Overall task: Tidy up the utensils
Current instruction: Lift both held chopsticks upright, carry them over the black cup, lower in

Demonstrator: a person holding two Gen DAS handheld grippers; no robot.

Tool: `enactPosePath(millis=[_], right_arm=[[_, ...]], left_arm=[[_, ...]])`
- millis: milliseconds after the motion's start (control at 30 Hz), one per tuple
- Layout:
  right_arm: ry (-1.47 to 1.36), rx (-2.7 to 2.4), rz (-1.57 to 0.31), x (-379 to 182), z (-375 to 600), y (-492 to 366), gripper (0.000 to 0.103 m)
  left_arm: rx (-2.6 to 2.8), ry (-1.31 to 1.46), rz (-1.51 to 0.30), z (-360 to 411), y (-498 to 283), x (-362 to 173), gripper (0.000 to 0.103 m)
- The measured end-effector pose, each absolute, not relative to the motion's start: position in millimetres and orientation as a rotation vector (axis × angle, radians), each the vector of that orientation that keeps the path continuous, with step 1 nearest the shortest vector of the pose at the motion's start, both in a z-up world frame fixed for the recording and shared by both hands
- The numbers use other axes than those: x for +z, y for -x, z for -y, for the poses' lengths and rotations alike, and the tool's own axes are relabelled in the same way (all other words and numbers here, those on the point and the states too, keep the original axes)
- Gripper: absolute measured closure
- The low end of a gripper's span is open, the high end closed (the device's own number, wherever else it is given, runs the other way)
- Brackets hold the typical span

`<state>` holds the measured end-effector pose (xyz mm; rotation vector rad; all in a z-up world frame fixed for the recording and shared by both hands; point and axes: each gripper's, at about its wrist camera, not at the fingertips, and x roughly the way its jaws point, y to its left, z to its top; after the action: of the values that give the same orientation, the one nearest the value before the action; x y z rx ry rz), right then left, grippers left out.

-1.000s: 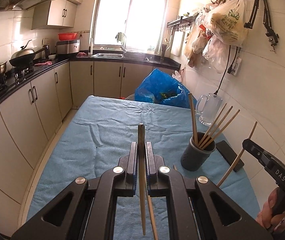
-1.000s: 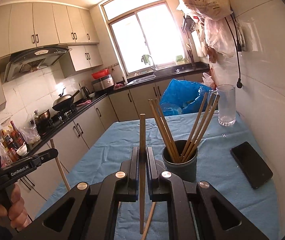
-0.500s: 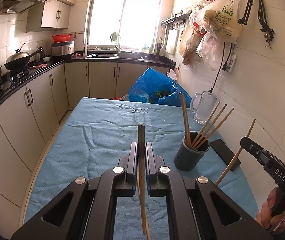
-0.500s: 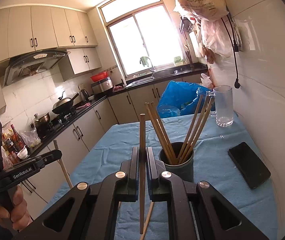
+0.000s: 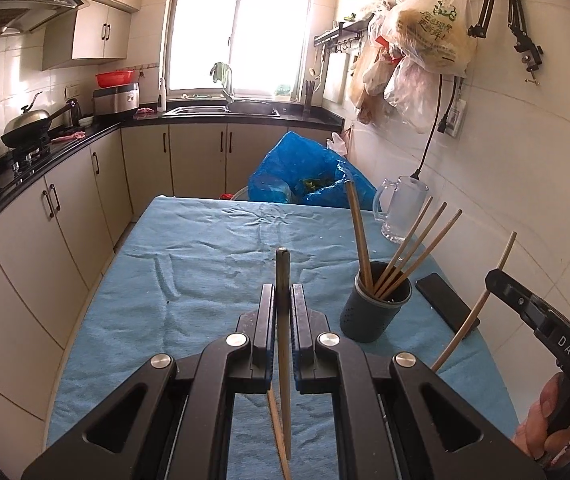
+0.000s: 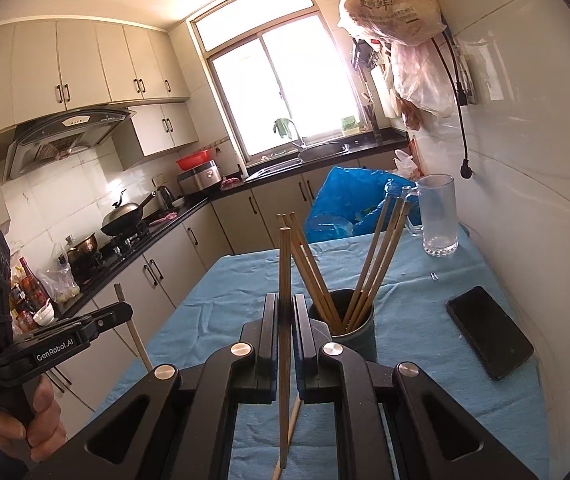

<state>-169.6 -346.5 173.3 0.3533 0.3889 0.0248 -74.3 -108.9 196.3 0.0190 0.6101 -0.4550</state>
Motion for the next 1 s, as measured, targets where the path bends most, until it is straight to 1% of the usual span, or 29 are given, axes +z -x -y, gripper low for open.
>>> enactPosePath(millis=[1000], right_arm=[[-0.407, -0.024, -0.346, 181, 384, 185, 0.096]], left_arm=[[-0.518, -0.053, -0.604, 146, 72, 212, 0.097]])
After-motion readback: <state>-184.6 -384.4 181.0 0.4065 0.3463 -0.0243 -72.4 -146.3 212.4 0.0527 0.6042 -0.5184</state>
